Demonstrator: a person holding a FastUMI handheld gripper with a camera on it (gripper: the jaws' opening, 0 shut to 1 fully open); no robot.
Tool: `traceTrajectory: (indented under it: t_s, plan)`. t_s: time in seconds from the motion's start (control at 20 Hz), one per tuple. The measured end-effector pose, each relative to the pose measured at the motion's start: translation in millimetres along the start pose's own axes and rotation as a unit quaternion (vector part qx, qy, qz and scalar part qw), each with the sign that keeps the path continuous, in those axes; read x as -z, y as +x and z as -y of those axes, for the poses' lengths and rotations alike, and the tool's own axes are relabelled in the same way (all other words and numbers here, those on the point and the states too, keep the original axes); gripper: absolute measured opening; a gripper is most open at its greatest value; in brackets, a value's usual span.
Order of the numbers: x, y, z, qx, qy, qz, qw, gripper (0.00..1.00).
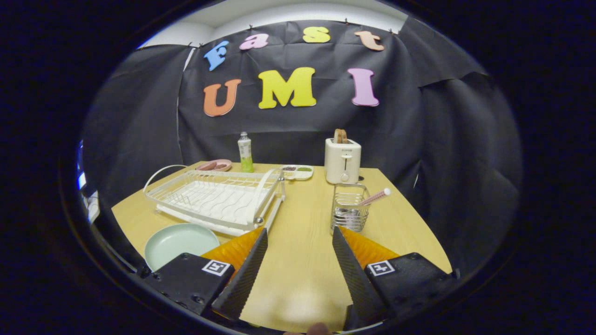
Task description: Take the plate from the dish rack, then take the spoon from the basket and place it into the plate.
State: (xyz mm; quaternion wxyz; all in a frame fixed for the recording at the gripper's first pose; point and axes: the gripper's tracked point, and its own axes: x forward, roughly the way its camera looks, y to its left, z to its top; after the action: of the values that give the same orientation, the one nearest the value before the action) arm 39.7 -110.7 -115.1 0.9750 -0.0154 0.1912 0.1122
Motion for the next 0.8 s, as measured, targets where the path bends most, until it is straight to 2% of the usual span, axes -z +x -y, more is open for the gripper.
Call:
traceTrajectory:
  t_s: [0.2, 0.55, 0.8]
  plan:
    - [-5.9, 5.6, 42.6, 0.023, 0.035, 0.029, 0.999, 0.95]
    - [-18.4, 44.6, 78.5, 0.034, 0.035, 0.046, 0.998, 0.95]
    - [-26.4, 80.9, 94.1, 0.023, 0.050, 0.056, 0.997, 0.86]
